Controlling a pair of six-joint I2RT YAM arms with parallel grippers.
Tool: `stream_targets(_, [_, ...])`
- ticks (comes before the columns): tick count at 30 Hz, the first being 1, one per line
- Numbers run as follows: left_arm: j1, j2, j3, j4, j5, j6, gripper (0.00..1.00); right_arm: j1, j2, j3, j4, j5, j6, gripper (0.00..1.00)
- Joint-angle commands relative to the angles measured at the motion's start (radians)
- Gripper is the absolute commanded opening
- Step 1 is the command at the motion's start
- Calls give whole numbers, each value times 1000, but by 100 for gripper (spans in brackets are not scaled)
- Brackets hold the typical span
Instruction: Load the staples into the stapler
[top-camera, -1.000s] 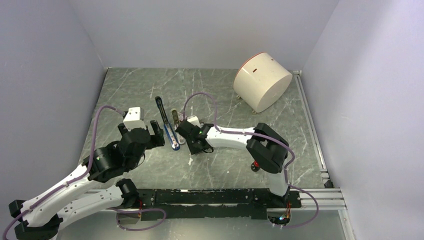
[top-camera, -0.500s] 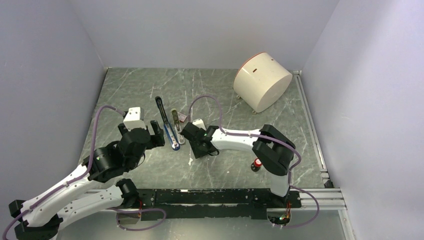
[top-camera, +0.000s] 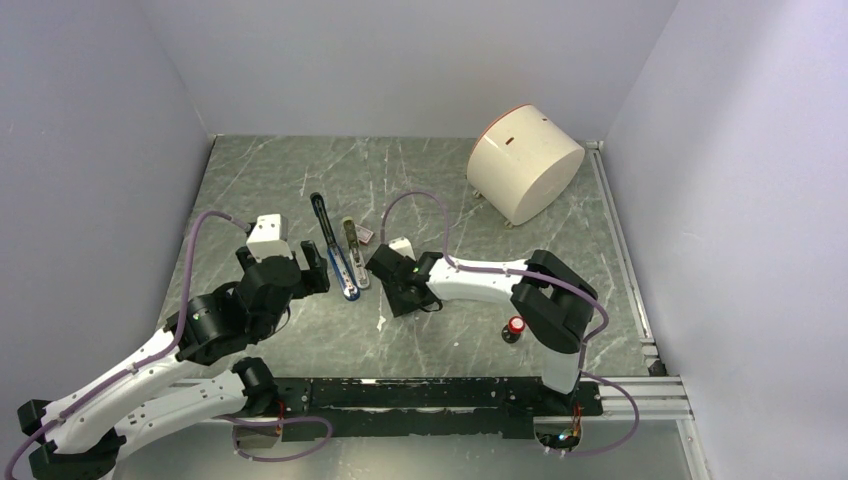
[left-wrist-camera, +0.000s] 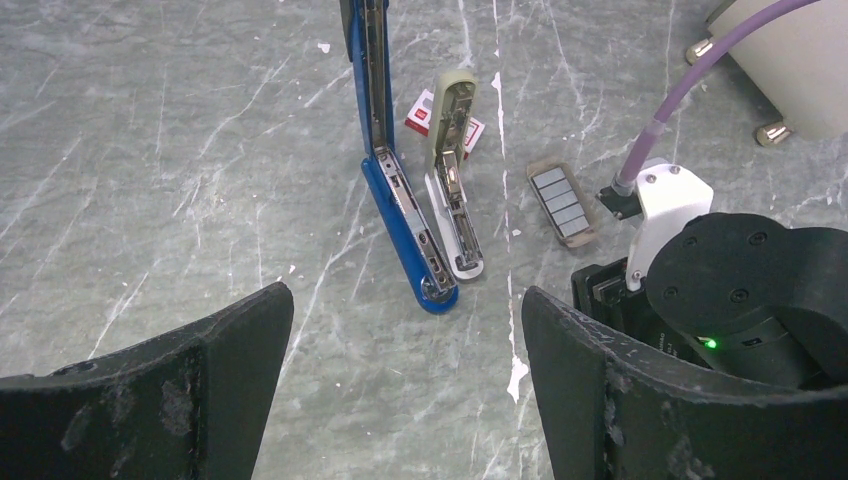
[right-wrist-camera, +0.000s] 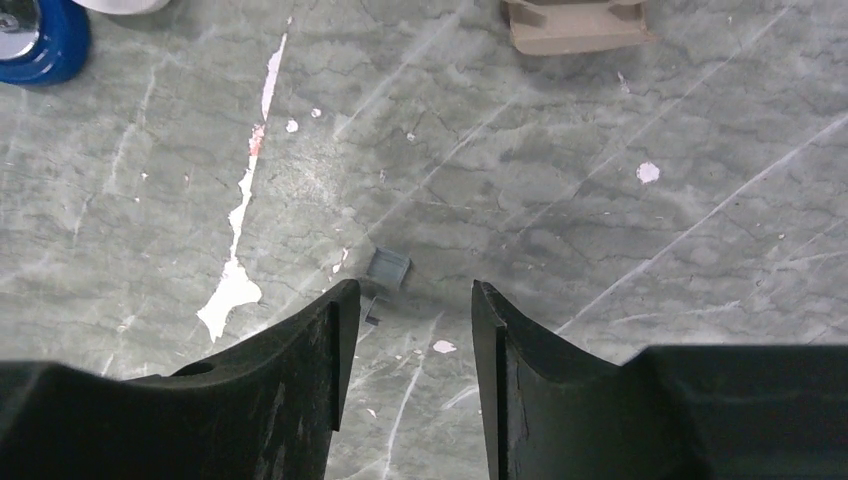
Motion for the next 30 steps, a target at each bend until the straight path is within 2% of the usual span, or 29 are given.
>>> stream_targets(1, [-5, -3, 12, 6, 7, -8, 89, -9, -33, 4, 39, 18, 17, 50])
stream_targets(6, [-4, -2, 12, 5, 4, -7, 89, -15, -3, 22, 44, 10, 17, 48])
stream_targets(12, [-4, 1, 12, 8, 3, -6, 89, -15, 15, 29, 49, -8, 37, 38])
stream_targets(22, [-4, 1, 12, 12, 4, -5, 89, -15, 40, 39, 40, -7, 77, 45])
stream_targets(26, [-3, -1, 10, 13, 5, -3, 89, -15, 59, 49, 19, 11, 93, 42])
stream_targets(30, [-4, 0, 10, 13, 6, -6, 89, -14, 73, 56, 10, 16, 102, 36])
